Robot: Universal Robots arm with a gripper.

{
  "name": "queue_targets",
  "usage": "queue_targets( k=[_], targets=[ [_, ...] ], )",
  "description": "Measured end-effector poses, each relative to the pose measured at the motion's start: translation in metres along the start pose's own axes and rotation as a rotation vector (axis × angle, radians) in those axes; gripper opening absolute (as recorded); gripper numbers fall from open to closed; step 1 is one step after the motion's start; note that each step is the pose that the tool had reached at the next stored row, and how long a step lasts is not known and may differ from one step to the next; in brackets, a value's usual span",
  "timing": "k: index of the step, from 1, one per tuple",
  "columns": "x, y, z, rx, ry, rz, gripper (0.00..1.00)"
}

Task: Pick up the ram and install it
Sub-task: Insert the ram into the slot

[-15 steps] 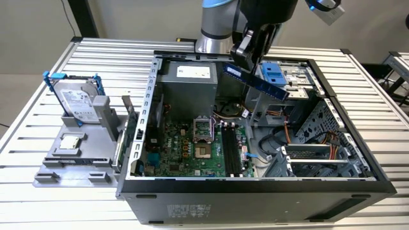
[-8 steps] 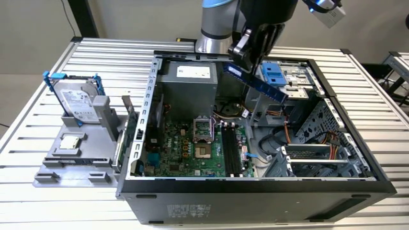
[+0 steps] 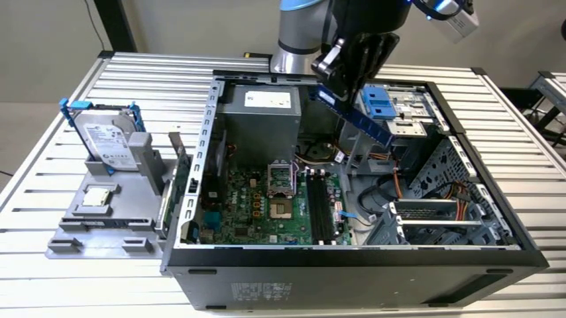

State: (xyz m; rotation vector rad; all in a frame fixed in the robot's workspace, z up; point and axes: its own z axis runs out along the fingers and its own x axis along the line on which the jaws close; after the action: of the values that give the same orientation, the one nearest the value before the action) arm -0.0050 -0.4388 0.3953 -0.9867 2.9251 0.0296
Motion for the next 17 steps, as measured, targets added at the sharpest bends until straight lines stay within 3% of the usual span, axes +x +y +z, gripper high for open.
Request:
queue_targets(
  k=[17],
  targets=[
    [0.0000, 0.0000, 0.0001, 0.0178, -0.0002, 0.309, 0.00]
  ],
)
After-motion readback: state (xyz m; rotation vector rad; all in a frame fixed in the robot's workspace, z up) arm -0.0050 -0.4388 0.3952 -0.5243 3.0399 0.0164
